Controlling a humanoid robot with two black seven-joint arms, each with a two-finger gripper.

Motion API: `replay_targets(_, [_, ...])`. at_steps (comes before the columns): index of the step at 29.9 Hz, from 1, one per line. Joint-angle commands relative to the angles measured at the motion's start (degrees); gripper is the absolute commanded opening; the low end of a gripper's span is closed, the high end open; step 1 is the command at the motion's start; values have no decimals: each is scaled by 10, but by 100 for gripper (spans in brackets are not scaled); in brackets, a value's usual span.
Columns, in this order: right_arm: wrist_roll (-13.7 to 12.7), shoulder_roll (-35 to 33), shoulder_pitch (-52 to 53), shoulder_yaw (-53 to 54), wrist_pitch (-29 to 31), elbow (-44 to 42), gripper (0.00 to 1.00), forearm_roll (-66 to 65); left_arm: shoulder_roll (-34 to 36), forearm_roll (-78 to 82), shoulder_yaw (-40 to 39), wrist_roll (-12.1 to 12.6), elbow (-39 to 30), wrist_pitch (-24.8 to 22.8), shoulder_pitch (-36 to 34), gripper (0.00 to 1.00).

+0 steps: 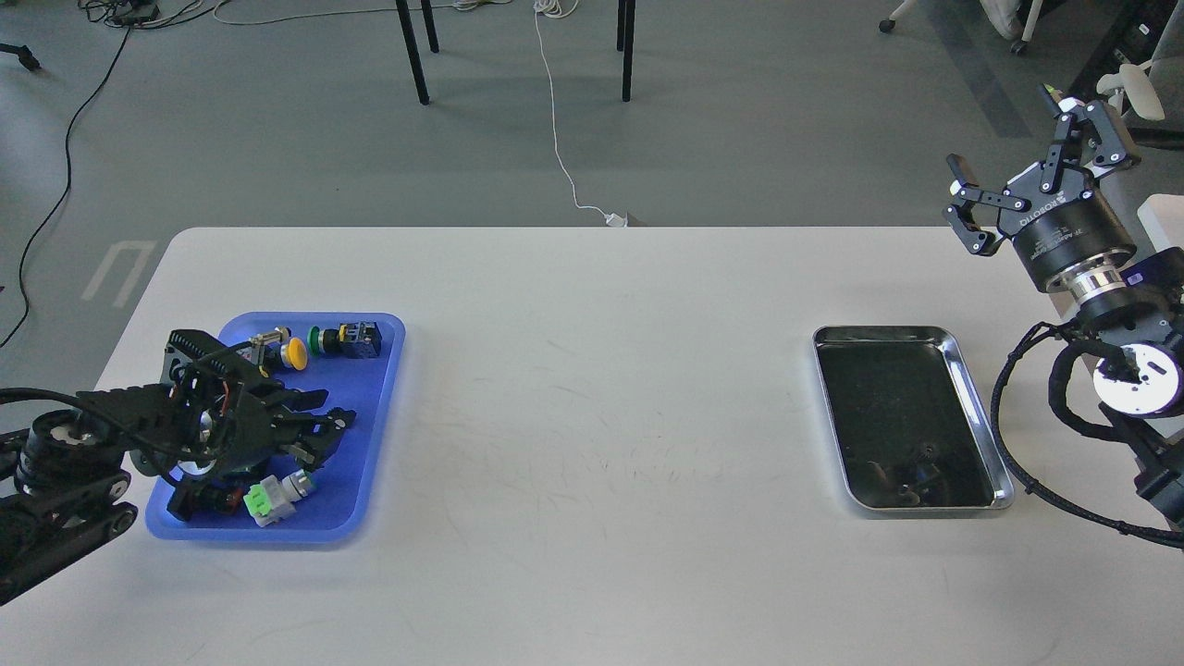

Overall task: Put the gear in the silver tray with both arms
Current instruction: 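Grasp the second black gear in the blue tray with the left gripper, then lift the gear and carry it toward the table center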

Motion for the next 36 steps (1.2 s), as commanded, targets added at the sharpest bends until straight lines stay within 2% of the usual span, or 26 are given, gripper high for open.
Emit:
replay_targets(1, [0, 0, 0, 0, 0, 0, 99, 0, -1, -7, 0, 0, -1, 0, 2, 44])
replay_targets(9, [0, 0, 0, 0, 0, 0, 99, 0, 0, -7, 1, -1, 0, 0, 2, 39])
replay_targets(12, [0, 0, 0, 0, 0, 0, 99, 0, 0, -7, 1, -1, 0, -1, 2, 32])
replay_targets(21, [0, 0, 2, 1, 0, 0, 99, 0, 4, -7, 2, 2, -1, -2, 2, 21])
replay_targets(26, [0, -1, 3, 2, 0, 0, 99, 0, 21, -9, -9, 0, -11, 0, 0, 20])
replay_targets(29, [0, -5, 3, 2, 0, 0, 99, 0, 47, -31, -15, 1, -42, -2, -9, 21])
replay_targets(33, [0, -9, 3, 2, 0, 0, 99, 0, 61, -46, -13, 3, -90, -6, -50, 21])
replay_targets(36, [0, -10, 4, 4, 0, 4, 99, 0, 44, -46, -10, 6, -104, -8, -86, 21])
